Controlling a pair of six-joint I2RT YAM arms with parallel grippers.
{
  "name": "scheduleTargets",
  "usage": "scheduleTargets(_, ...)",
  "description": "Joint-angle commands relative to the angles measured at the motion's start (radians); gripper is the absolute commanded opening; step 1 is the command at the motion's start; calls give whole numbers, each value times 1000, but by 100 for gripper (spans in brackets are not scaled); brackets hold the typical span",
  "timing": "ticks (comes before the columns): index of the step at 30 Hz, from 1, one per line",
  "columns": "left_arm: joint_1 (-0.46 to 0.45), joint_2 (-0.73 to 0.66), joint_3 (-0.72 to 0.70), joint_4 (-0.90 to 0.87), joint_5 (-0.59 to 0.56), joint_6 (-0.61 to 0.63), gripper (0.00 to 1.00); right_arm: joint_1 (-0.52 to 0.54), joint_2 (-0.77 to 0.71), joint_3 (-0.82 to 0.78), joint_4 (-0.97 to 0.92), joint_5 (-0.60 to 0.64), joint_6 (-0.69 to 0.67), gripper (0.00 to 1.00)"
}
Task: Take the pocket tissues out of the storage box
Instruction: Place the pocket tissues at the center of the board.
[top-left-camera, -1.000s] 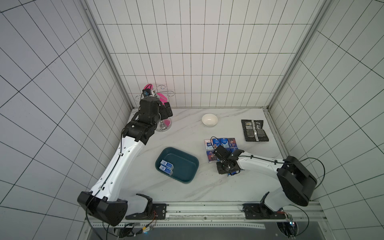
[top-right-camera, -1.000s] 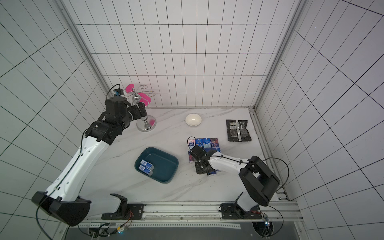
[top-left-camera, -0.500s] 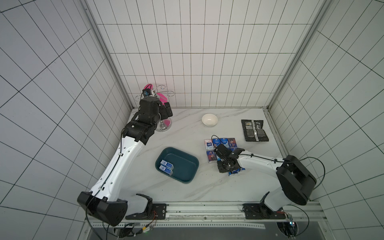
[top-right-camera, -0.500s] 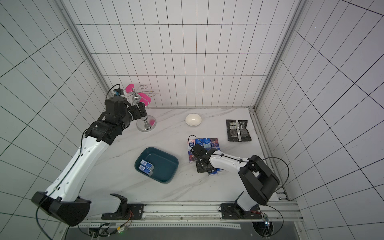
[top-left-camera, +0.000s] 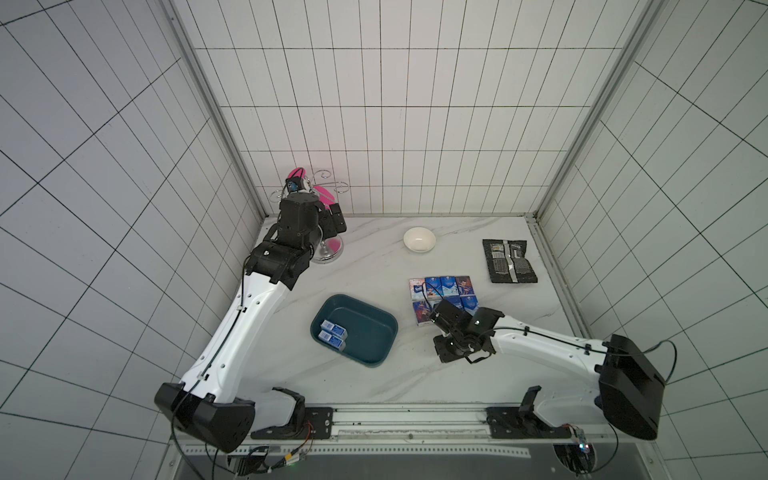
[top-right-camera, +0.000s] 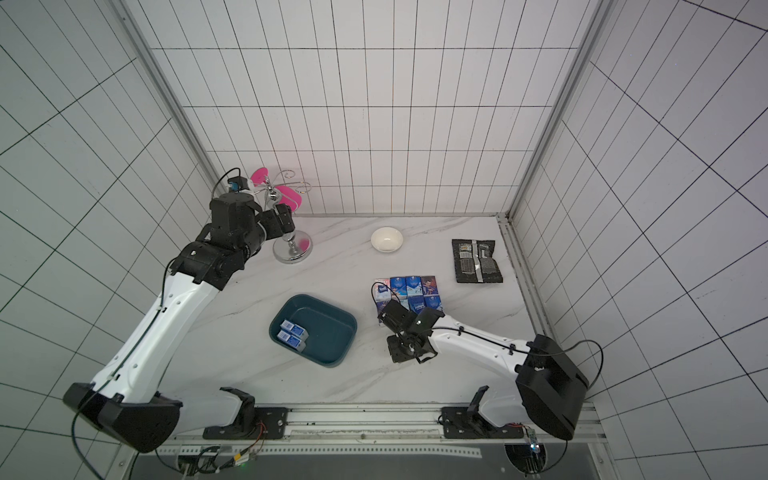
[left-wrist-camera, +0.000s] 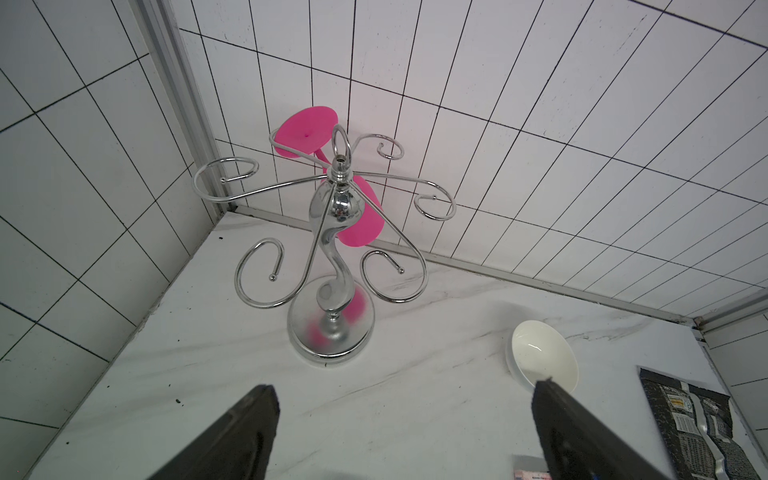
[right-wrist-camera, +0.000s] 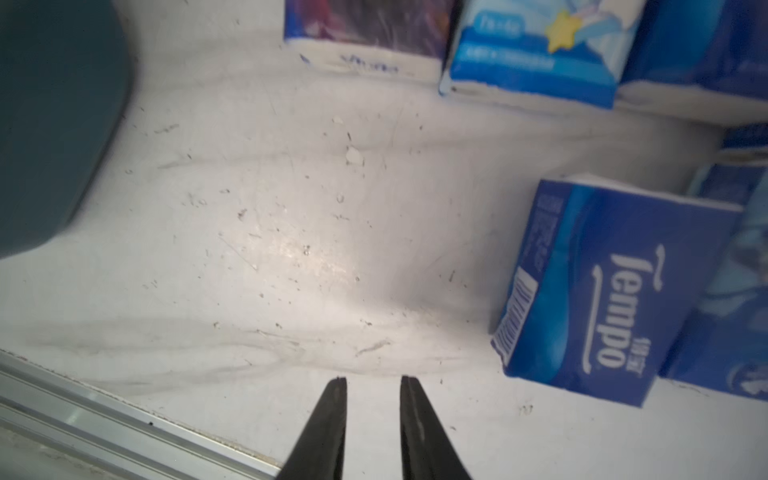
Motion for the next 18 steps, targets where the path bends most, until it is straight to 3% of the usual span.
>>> scheduleTargets(1,-7,-3,-2,23,3,-4,98,2,-27,-51,-82,26,46,27)
scheduleTargets(18,-19,-19,0,14,-18,13,99,-78,103,-79,59,130,63,28)
